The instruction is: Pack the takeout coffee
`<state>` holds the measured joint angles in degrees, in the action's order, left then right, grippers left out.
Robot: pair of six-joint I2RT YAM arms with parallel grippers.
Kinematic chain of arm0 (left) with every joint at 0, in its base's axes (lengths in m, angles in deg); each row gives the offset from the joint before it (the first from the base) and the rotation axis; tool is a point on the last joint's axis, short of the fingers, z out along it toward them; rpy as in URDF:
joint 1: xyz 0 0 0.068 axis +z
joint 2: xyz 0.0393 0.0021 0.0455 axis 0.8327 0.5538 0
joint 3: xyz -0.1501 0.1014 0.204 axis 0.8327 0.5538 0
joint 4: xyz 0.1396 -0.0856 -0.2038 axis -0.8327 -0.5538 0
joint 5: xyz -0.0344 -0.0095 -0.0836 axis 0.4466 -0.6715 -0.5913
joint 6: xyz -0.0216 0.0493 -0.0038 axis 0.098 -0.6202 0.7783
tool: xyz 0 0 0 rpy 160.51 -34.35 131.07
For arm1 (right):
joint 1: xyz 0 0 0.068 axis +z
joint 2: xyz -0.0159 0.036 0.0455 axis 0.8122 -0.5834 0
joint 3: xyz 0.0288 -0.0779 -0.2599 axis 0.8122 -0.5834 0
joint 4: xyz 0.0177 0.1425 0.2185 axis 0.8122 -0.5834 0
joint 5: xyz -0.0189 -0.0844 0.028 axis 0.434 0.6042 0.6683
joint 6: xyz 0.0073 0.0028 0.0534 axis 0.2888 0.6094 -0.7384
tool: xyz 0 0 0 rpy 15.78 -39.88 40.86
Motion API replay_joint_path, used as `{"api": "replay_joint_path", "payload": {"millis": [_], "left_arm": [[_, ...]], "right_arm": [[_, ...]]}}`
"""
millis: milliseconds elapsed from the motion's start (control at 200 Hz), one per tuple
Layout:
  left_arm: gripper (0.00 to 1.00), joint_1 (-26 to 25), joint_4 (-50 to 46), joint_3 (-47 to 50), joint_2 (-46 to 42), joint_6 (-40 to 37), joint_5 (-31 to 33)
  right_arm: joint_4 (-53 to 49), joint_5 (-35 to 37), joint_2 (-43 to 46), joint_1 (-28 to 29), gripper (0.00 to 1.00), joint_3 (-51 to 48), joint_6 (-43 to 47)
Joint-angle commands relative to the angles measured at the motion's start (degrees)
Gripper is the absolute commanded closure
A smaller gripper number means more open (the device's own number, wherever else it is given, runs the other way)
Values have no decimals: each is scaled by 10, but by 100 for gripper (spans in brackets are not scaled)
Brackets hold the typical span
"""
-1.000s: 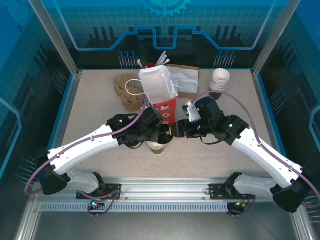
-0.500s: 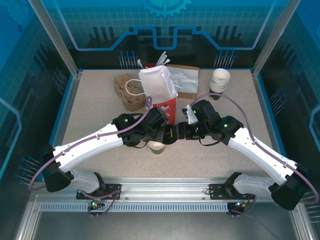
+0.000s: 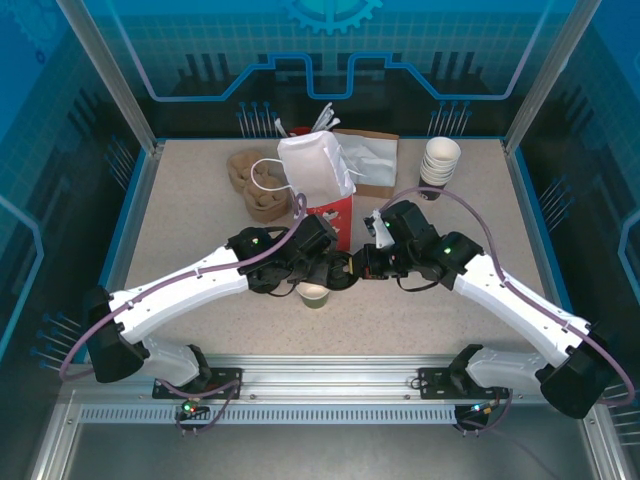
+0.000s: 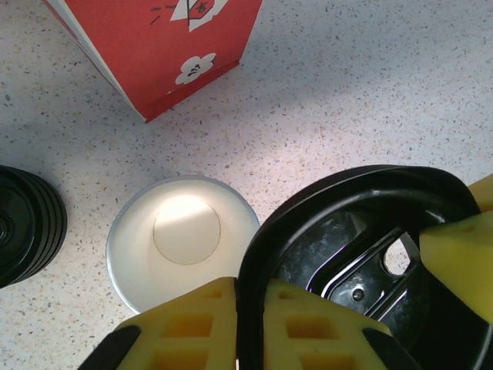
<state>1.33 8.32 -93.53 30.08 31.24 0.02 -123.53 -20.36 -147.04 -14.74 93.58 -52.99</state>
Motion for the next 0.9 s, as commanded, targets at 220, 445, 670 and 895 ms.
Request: {"api": "replay_joint_path", "payload": {"millis": [220, 445, 670, 895], "left_arm": [[53, -19, 48, -8, -21, -32, 1], [39, -48, 141, 15, -72, -161, -3], [35, -52, 261, 105, -108, -393, -22], [33, -52, 445, 260, -165, -616, -131]], "right_arm": [[-42, -19, 4, -47, 100, -5, 24], [-118, -77, -4, -127, 100, -7, 67], [-188, -129, -25, -182, 100, -1, 119], [-220, -155, -35, -210, 100, -2, 144]]}}
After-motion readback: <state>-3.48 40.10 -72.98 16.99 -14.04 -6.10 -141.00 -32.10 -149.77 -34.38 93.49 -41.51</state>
